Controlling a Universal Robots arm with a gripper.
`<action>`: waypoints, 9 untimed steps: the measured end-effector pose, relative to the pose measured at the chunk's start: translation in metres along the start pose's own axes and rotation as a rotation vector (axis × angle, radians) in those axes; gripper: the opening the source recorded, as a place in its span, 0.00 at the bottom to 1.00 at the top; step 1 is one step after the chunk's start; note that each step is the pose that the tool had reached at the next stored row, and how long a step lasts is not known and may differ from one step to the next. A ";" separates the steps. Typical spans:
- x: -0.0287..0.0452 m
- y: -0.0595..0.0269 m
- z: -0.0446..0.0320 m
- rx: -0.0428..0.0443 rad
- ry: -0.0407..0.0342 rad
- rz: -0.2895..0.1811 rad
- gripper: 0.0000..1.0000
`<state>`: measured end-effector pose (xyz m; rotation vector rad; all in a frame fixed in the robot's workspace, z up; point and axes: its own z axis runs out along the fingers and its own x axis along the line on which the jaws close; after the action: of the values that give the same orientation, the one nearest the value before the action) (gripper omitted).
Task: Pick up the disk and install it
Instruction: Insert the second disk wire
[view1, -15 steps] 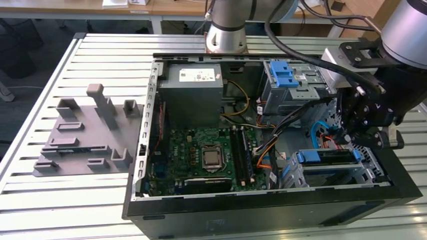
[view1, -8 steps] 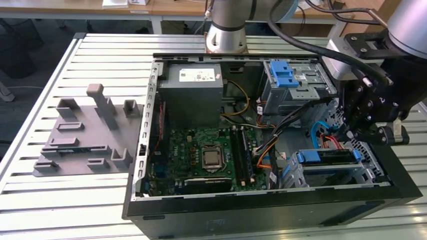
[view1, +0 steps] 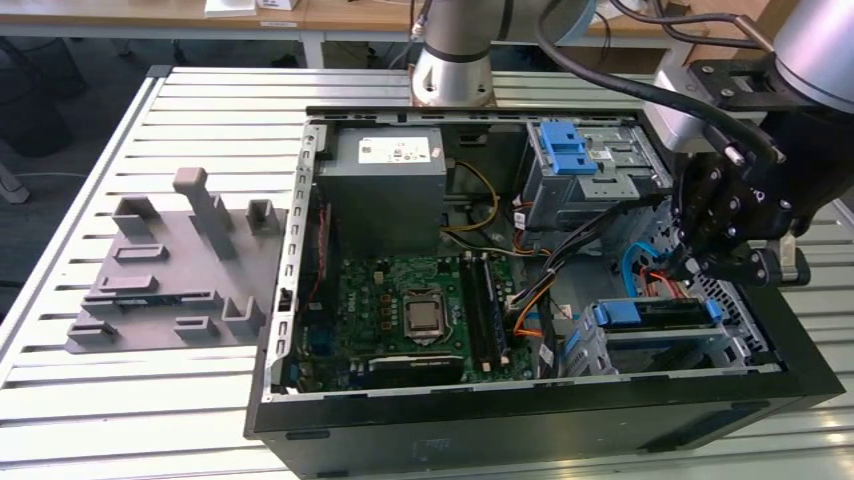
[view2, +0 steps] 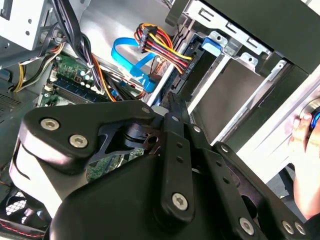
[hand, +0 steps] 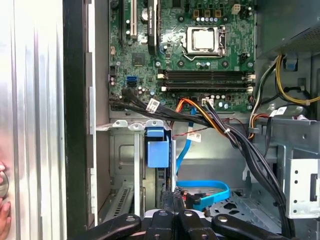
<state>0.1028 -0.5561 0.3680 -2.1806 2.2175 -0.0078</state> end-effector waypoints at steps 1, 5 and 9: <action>-0.0010 0.0000 -0.0001 -0.0006 0.0000 0.000 0.11; -0.0055 -0.0001 -0.0010 -0.0024 0.0001 0.000 0.11; -0.0091 0.0000 -0.0014 -0.0029 0.0000 0.000 0.11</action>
<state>0.1029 -0.5470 0.3696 -2.1822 2.2188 -0.0047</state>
